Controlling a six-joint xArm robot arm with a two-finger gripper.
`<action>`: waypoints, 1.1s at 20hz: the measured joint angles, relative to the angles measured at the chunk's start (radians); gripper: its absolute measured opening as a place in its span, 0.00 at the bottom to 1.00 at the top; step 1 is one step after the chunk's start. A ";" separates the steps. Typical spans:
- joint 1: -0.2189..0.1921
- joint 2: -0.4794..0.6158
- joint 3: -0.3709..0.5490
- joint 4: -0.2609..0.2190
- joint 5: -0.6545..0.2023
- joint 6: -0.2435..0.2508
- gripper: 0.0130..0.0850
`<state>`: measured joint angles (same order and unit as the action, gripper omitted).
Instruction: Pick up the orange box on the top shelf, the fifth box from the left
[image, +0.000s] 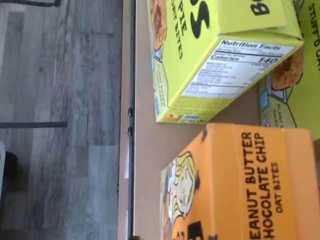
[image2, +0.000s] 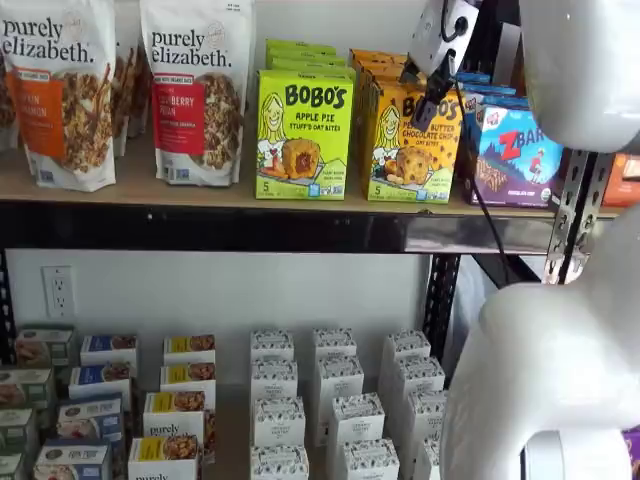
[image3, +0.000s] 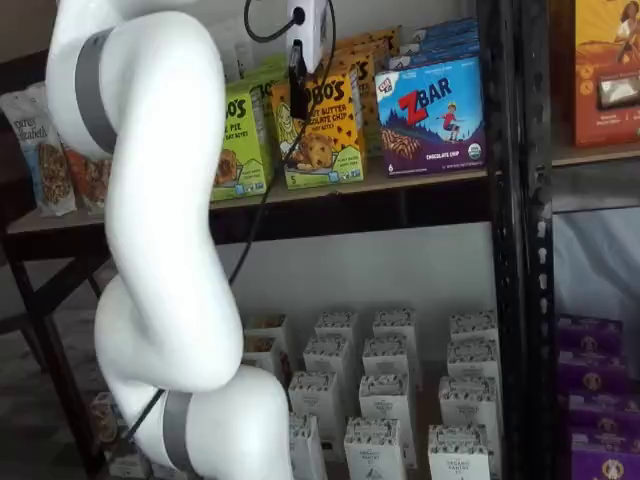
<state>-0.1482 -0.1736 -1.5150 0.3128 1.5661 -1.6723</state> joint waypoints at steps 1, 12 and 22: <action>0.001 -0.001 0.003 -0.002 -0.003 0.000 1.00; 0.003 0.000 0.005 0.002 -0.006 0.002 0.72; 0.004 -0.005 0.010 0.000 -0.010 0.003 0.61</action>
<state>-0.1440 -0.1786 -1.5055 0.3127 1.5560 -1.6695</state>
